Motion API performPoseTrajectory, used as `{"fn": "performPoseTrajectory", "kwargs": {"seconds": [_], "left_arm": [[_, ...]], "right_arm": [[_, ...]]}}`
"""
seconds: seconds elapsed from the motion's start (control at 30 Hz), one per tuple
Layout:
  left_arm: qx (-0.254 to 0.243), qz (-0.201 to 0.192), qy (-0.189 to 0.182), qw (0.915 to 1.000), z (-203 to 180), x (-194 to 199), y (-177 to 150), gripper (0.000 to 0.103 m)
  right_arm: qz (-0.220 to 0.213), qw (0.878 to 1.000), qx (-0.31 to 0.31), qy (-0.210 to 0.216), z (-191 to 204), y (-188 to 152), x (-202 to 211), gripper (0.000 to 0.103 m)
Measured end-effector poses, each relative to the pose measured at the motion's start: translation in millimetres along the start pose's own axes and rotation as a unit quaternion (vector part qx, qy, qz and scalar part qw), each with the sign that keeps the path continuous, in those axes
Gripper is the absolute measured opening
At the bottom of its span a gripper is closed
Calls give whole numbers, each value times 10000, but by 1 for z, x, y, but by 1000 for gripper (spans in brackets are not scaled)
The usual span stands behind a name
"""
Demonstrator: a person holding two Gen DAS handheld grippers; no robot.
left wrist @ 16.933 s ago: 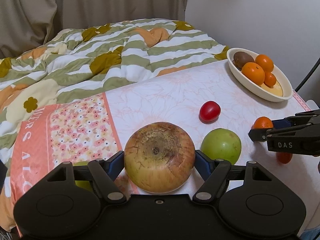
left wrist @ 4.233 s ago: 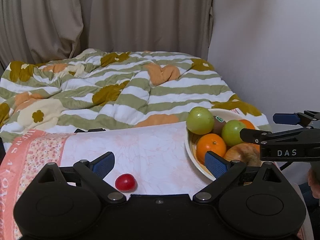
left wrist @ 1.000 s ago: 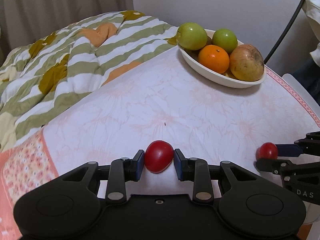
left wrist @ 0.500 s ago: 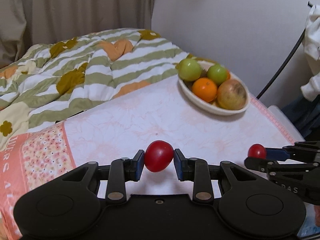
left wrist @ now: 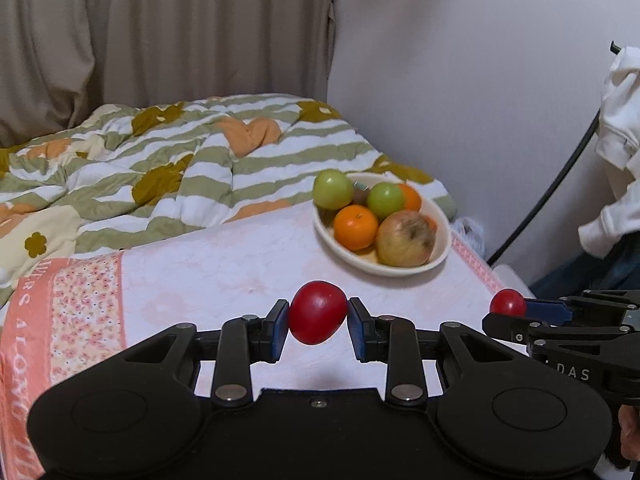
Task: Organize fruits
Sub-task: 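Carry the tomatoes with the left and right tools to the bowl, then release the tomatoes into the bowl with both tools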
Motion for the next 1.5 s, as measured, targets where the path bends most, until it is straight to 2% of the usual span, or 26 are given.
{"fn": "performPoseTrajectory", "kwargs": {"seconds": [0.23,0.5,0.93,1.27,1.3,1.33,1.37,1.4,1.43,1.5], "left_arm": [[312,-222,239,9990,-38,-10,14,35],[589,-249,463,9969,-62,-44,33,35],[687,195,546,9960,-54,-123,56,35],[766,560,537,9940,-43,-160,54,35],[772,573,523,9940,-43,-160,54,40],[780,559,509,9941,-42,-160,55,56],[781,521,510,9943,-42,-158,55,67],[778,461,538,9944,-41,-156,56,86],[776,377,577,9946,-40,-152,57,93],[822,314,550,9946,-37,-147,58,93]], "right_arm": [[-207,9990,371,121,-53,22,9,46],[-222,9969,710,255,-103,51,-15,46],[-89,9973,613,390,-128,95,-85,46],[67,9981,449,419,-129,104,-121,46],[82,9982,437,412,-129,105,-124,46],[94,9982,428,402,-129,105,-125,46],[106,9983,413,389,-130,106,-127,46],[115,9984,393,379,-131,106,-128,46],[122,9985,375,370,-131,106,-129,46],[136,9987,339,346,-132,108,-131,46]]}}
Point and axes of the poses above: each gripper's, at about its wrist camera, not at the fingertips, and x roughly against the way its jaws point, z to its left, y to its top, the point moved 7 cm from there along -x, roughly the way its jaws point, and after that the axes turned 1 degree about -x, right-handed, at the moved point
